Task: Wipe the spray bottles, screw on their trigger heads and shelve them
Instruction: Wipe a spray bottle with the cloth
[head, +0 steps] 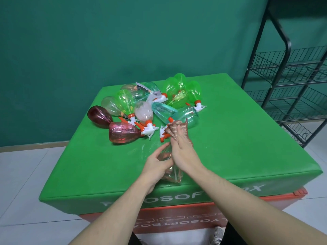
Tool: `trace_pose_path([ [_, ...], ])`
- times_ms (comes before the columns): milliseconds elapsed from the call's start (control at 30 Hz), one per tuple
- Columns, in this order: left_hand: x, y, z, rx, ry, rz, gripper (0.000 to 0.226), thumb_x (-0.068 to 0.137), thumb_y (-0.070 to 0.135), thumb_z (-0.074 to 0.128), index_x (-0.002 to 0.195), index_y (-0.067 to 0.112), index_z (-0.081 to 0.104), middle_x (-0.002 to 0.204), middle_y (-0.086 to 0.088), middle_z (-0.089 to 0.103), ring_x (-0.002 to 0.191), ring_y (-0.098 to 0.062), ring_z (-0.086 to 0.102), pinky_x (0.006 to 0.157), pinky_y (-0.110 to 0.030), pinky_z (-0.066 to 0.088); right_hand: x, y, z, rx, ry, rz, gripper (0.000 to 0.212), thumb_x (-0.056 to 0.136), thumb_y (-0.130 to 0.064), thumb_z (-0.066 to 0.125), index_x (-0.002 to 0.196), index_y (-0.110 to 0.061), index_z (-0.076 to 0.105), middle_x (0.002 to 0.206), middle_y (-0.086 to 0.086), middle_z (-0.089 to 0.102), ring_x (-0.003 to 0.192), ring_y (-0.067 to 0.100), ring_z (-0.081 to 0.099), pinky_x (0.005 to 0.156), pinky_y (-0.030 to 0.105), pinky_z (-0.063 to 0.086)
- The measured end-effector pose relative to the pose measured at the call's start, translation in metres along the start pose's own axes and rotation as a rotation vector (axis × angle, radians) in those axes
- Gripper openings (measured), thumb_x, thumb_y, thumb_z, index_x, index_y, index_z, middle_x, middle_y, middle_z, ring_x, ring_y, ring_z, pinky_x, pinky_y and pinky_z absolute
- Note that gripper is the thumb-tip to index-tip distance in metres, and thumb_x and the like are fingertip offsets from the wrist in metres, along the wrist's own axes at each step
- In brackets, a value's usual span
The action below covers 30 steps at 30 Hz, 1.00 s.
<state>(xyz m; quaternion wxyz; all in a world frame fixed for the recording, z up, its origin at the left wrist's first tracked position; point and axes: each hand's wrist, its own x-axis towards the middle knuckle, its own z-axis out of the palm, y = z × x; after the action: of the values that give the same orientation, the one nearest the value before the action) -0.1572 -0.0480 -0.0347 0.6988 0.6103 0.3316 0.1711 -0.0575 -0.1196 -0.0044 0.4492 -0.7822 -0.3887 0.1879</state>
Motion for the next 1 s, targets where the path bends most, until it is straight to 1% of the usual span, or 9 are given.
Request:
trace_pose_path([
  [100,-0.001,-0.002,0.001,0.011,0.003,0.003,0.065,0.085,0.004,0.081,0.134,0.042,0.059,0.115,0.007,0.077,0.107,-0.015,0.074,0.095,-0.043,0.06,0.008,-0.006,-0.003,-0.006,0.003,-0.013,0.052,0.111,-0.029,0.028,0.161,-0.022,0.016,0.168,-0.006,0.006,0.154,0.006,0.005,0.121,0.02,-0.001],
  [200,-0.001,-0.001,0.0,-0.008,0.004,-0.013,0.055,0.09,0.0,0.073,0.117,0.045,0.059,0.103,0.014,0.079,0.083,-0.014,0.076,0.074,-0.034,0.062,0.003,-0.007,0.001,-0.073,-0.055,-0.08,0.053,0.11,-0.028,0.031,0.161,-0.019,0.018,0.167,-0.008,0.01,0.153,0.004,0.007,0.119,0.016,0.0],
  [333,0.0,0.0,-0.001,-0.006,0.031,-0.042,0.032,0.093,0.003,0.069,0.119,0.021,0.066,0.095,0.009,0.08,0.067,-0.012,0.07,0.059,-0.028,0.055,-0.008,-0.005,-0.001,-0.174,-0.155,-0.192,0.054,0.11,-0.026,0.033,0.161,-0.02,0.017,0.165,-0.013,0.012,0.15,-0.003,0.006,0.124,0.021,0.001],
  [433,0.0,0.001,-0.001,0.002,0.033,-0.043,0.032,0.092,0.004,0.071,0.119,0.018,0.067,0.096,0.007,0.08,0.068,-0.012,0.07,0.063,-0.032,0.056,-0.007,-0.004,-0.006,-0.256,-0.166,-0.234,0.055,0.109,-0.026,0.033,0.161,-0.019,0.015,0.166,-0.012,0.01,0.153,0.002,0.006,0.126,0.025,0.003],
  [567,-0.002,0.0,-0.001,-0.041,0.011,-0.022,0.049,0.09,0.002,0.073,0.123,0.037,0.063,0.109,0.012,0.078,0.097,-0.015,0.074,0.084,-0.042,0.06,0.004,0.001,0.001,-0.228,-0.119,-0.172,0.056,0.11,-0.032,0.027,0.161,-0.02,0.01,0.168,-0.008,0.001,0.155,0.009,0.0,0.126,0.03,0.001],
  [633,-0.001,-0.002,-0.002,-0.073,0.015,-0.025,0.055,0.089,0.003,0.076,0.129,0.038,0.06,0.111,0.008,0.078,0.103,-0.019,0.075,0.084,-0.039,0.059,0.011,0.003,0.005,-0.164,-0.101,-0.104,0.055,0.11,-0.031,0.026,0.161,-0.019,0.009,0.168,-0.004,-0.001,0.155,0.01,-0.004,0.124,0.026,-0.004],
  [800,-0.001,-0.003,-0.004,-0.135,0.012,-0.038,0.054,0.091,0.009,0.076,0.135,0.035,0.059,0.112,-0.003,0.079,0.092,-0.024,0.076,0.075,-0.038,0.059,0.018,0.004,0.004,-0.067,-0.093,-0.004,0.055,0.111,-0.03,0.025,0.162,-0.016,0.011,0.169,0.0,-0.001,0.155,0.01,-0.004,0.118,0.019,-0.009],
  [900,-0.001,-0.003,-0.005,-0.212,0.027,-0.06,0.055,0.083,0.014,0.081,0.129,0.036,0.064,0.116,-0.011,0.076,0.088,-0.026,0.076,0.07,-0.037,0.06,0.011,0.005,0.003,-0.045,-0.114,-0.002,0.053,0.111,-0.029,0.026,0.161,-0.018,0.018,0.169,-0.002,0.008,0.155,0.011,0.005,0.123,0.024,-0.002],
  [1000,0.001,-0.003,-0.007,-0.298,0.042,-0.065,0.055,0.081,0.015,0.08,0.131,0.03,0.063,0.116,-0.019,0.075,0.08,-0.025,0.075,0.064,-0.037,0.062,0.001,0.007,0.001,0.002,-0.139,0.04,0.049,0.11,-0.032,0.028,0.157,-0.021,0.033,0.163,-0.001,0.031,0.149,0.018,0.03,0.122,0.03,0.021],
])
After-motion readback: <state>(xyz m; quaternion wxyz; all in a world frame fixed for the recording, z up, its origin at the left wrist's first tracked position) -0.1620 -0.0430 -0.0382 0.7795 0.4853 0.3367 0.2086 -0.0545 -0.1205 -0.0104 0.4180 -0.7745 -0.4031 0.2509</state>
